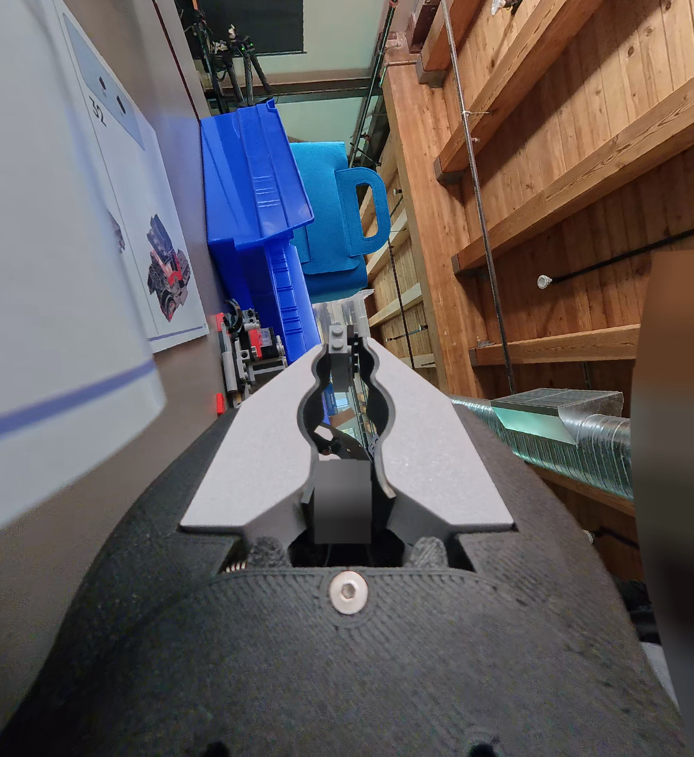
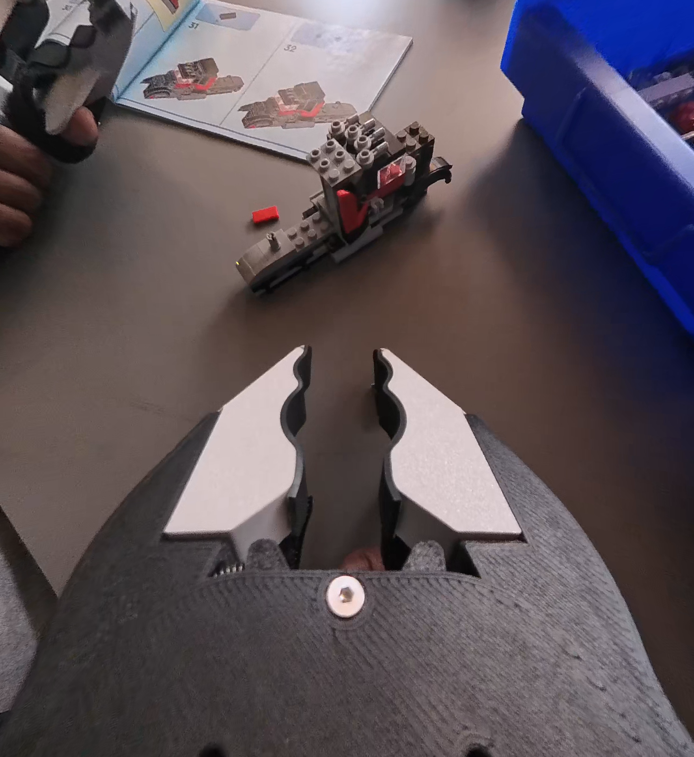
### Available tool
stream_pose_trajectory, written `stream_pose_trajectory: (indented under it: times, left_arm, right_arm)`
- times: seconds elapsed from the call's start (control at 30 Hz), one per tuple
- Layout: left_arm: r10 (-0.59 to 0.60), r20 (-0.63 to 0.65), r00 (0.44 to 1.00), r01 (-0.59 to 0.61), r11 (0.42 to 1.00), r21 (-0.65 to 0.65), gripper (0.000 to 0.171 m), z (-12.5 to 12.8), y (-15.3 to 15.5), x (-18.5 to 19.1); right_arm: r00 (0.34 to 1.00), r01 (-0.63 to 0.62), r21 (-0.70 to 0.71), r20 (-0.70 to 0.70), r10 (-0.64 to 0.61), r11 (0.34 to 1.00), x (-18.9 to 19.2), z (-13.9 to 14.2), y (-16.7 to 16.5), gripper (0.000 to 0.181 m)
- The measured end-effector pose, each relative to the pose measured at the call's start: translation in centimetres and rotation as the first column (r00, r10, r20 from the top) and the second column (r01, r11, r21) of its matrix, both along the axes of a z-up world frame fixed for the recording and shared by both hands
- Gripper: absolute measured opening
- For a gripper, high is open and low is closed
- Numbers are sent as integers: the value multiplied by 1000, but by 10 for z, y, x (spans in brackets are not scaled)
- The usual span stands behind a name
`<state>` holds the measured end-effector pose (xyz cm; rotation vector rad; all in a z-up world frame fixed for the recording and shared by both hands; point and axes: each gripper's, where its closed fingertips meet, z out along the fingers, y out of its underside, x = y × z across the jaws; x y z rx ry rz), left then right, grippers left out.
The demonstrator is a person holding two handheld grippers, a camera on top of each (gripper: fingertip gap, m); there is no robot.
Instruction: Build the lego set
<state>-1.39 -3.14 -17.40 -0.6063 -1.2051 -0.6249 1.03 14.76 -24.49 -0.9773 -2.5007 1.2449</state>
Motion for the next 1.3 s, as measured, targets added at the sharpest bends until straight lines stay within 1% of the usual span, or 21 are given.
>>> stream_pose_trajectory:
  times: [0.13, 0.23, 0.4, 0.5, 0.6, 0.73, 0.87, 0.93, 0.97, 1.03, 1.1, 1.2, 1.3]
  left_arm:
    - [2, -2, 1000, -2, 1000, -2, 14, 0, 0, 1]
    - [3, -1, 1000, -3, 1000, -5, 14, 0, 0, 1]
    - [5, 2, 1000, -5, 1000, -21, 14, -1, 1, 1]
    - [2, 0, 1000, -2, 999, -33, 14, -2, 2, 1]
    - [2, -1, 1000, -2, 999, -42, 14, -2, 3, 1]
    - [0, -5, 1000, 0, 998, -58, 14, -2, 5, 2]
    - [-1, -5, 1000, 1, 998, -69, 14, -3, 6, 2]
    - [1, -5, 1000, -1, 997, -78, 14, -4, 7, 2]
    - [2, -5, 1000, -2, 996, -85, 14, -4, 7, 2]
    - [1, -5, 1000, -1, 995, -99, 14, -5, 8, 2]
    - [-4, -4, 1000, 3, 994, -110, 14, -5, 10, 3]
    - [-7, -4, 1000, 6, 993, -121, 14, -6, 12, 4]
    - [-2, -3, 1000, 2, 989, -150, 14, -7, 14, 5]
  right_arm:
    - [1000, 13, -23, -1, -13, 1000, -1, 4, 1, 30]
    - [1000, 10, -36, -19, -10, 999, -4, 13, 0, 30]
    - [996, -52, -42, -70, 49, 998, -5, 34, -15, 30]
    - [992, -82, 4, -91, 82, 997, -5, 39, -15, 30]
    - [991, -49, 61, -120, 56, 997, -10, 44, 7, 31]
    - [987, 78, 98, -149, -63, 992, -19, 55, 65, 31]
    - [979, 182, 120, -119, -168, 976, -15, 49, 120, 31]
    - [974, 215, 113, -104, -203, 970, -11, 44, 137, 31]
    - [973, 220, 97, -93, -211, 971, -9, 42, 140, 30]
    - [978, 202, 66, -73, -197, 977, -6, 38, 136, 30]
    - [988, 149, 74, -58, -145, 986, -3, 31, 122, 30]
    - [998, 46, 139, -53, -39, 989, -1, 17, 101, 30]
    - [999, -13, 194, -32, 20, 981, -3, 4, 92, 28]
